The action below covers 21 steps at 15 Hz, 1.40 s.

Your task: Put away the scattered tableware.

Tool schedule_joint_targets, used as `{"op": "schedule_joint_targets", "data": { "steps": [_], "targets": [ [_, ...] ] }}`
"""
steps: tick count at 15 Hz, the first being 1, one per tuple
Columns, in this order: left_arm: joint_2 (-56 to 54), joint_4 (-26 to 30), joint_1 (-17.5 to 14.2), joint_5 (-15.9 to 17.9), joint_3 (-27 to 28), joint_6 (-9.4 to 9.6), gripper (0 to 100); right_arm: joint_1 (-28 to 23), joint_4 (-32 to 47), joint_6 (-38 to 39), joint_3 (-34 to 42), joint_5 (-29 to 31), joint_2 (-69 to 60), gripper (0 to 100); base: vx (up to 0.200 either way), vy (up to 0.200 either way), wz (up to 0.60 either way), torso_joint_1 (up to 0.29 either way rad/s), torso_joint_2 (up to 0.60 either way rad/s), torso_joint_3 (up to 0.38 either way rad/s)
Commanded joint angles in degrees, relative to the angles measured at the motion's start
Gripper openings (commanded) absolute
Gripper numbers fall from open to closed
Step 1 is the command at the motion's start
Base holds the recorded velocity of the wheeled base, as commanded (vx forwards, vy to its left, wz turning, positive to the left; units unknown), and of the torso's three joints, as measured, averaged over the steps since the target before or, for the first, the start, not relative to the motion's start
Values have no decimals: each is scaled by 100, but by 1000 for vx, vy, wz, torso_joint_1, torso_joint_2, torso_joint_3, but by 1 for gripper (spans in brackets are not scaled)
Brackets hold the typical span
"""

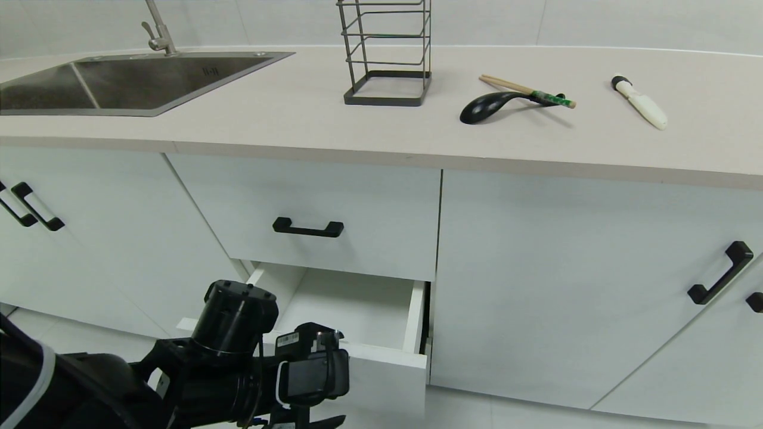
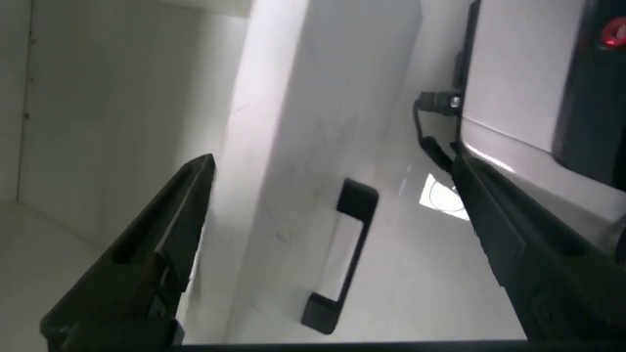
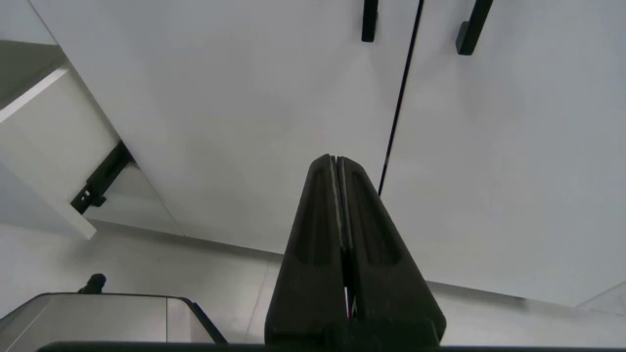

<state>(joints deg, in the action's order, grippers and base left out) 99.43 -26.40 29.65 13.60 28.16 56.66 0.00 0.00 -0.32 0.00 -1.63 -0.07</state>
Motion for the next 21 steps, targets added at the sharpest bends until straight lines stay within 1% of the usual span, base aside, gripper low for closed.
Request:
{"op": "schedule_joint_targets", "data": {
  "steps": [1, 3, 5, 9, 11, 12, 13, 14, 15, 16, 17, 18, 19, 20, 21],
  "targets": [
    [-240, 21, 120, 37, -267, -6, 100, 0, -9, -3, 0, -4, 7, 0, 0, 0, 0, 0, 0, 0],
    [-600, 21, 208, 37, -645, -6, 100, 0, 0, -3, 0, -4, 7, 0, 0, 0, 0, 0, 0, 0],
    [-899, 48, 208, 37, -838, -32, 100, 0, -9, -3, 0, -4, 7, 0, 0, 0, 0, 0, 0, 0],
    [-951, 162, 208, 46, -838, -32, 100, 0, 0, -3, 0, -4, 7, 0, 0, 0, 0, 0, 0, 0],
    [-960, 215, 208, 151, -830, -32, 100, 0, -9, -3, 0, -4, 7, 0, 0, 0, 0, 0, 0, 0],
    [-978, 215, 234, 292, -795, -32, 100, 0, 0, -3, 0, -4, 7, 0, 0, 0, 0, 0, 0, 0],
    [-1031, 206, 366, 389, -751, -32, 100, 0, 0, -3, 0, -4, 7, 0, 0, 0, 0, 0, 0, 0],
    [-1136, 206, 691, 591, -566, -138, 100, 0, 0, -3, 0, -4, 7, 0, 0, 0, 0, 0, 0, 0],
    [-1312, 206, 806, 723, -355, -384, 100, 0, 0, -3, 0, -4, 7, 0, 0, 0, 0, 0, 0, 0],
    [-1540, 223, 815, 740, -144, -797, 100, 0, -9, -3, 0, -4, 7, 0, 0, 0, 0, 0, 0, 0],
    [-1734, 250, 815, 740, 32, -1474, 100, 0, -9, -3, 0, -4, 7, 0, 0, 0, 0, 0, 0, 0],
    [-1830, 259, 815, 740, 190, -2335, 100, 0, 0, -3, 0, -4, 7, 0, 0, 0, 0, 0, 0, 0],
    [-1830, 215, 806, 758, 260, -3091, 100, 0, 0, -3, 0, -4, 7, 0, 0, 0, 0, 0, 0, 0],
    [-1848, 144, 727, 846, 216, -3803, 100, 0, 0, -3, 0, -4, 7, 0, 0, 0, 0, 0, 0, 0],
    [-1918, -225, 481, 1267, 5, -4515, 100, 0, 0, -3, 0, -4, 7, 0, 0, 0, 0, 0, 0, 0]
  ]
}}
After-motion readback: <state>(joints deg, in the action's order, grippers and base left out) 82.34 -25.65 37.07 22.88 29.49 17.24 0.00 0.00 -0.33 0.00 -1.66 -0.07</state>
